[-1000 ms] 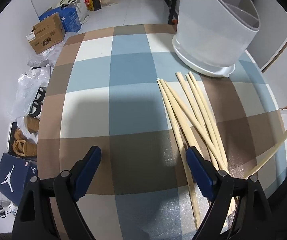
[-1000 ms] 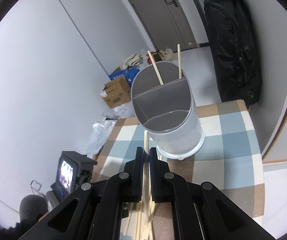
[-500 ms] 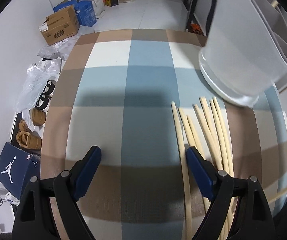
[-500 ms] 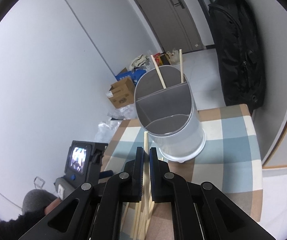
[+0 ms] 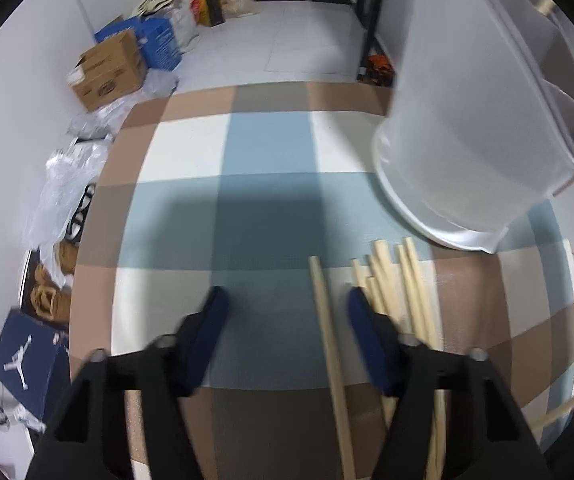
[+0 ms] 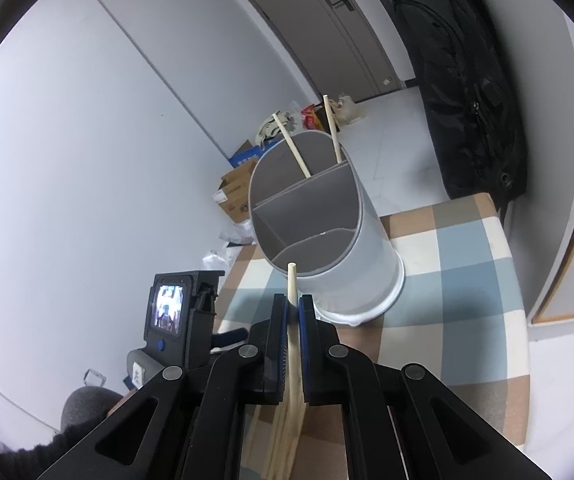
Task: Organize utensils
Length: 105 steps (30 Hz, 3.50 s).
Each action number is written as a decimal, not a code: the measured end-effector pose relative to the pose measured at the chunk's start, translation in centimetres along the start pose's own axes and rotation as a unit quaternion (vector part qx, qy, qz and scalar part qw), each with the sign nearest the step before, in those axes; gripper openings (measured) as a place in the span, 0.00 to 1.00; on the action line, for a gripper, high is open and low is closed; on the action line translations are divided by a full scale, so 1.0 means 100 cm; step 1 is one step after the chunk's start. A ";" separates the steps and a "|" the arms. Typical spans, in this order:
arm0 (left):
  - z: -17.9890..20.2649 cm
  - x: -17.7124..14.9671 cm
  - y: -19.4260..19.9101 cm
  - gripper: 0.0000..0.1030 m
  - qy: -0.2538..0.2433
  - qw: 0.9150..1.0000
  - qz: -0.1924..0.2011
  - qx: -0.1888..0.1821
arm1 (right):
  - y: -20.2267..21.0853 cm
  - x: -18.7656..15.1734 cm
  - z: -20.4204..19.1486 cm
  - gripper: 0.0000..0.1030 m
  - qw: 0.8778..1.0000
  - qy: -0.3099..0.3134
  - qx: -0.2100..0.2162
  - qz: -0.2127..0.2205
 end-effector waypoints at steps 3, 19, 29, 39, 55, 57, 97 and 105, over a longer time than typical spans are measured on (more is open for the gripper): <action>0.011 -0.002 0.001 0.17 -0.024 1.000 0.001 -0.016 | 0.000 0.002 0.000 0.05 1.000 -0.004 0.002 0.002; -0.006 0.003 0.063 0.02 0.050 0.986 0.145 -0.067 | 0.009 0.002 -0.007 0.05 1.000 0.005 0.007 0.017; 0.012 -0.004 0.109 0.02 -0.008 0.968 0.239 -0.078 | 0.020 -0.004 -0.024 0.05 0.999 0.030 -0.002 0.037; 0.024 -0.001 0.141 0.01 -0.031 0.963 0.253 -0.086 | 0.031 -0.003 -0.037 0.05 0.997 0.052 -0.014 0.055; 0.052 0.030 0.196 0.01 -0.070 0.951 0.282 -0.102 | 0.062 0.051 -0.049 0.05 0.993 0.062 -0.007 0.104; 0.053 0.037 0.205 0.01 -0.068 0.950 0.285 -0.107 | 0.066 0.063 -0.050 0.05 0.992 0.064 -0.007 0.112; 0.058 0.150 0.176 0.01 -0.093 0.953 0.256 -0.131 | 0.008 0.197 -0.026 0.05 0.986 0.050 -0.045 0.150; 0.056 0.151 0.159 0.01 -0.089 0.957 0.235 -0.144 | -0.009 0.190 -0.027 0.05 0.987 0.063 -0.047 0.137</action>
Point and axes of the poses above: each gripper's, at about its wrist camera, not at the fingertips, and y roughly against the way its jaws point, z to its right, x to its top, the point moved 3 cm from there along -y, roughly the way its jaws point, and after that the axes turned 12 degrees about -x, right-handed, at the moved point
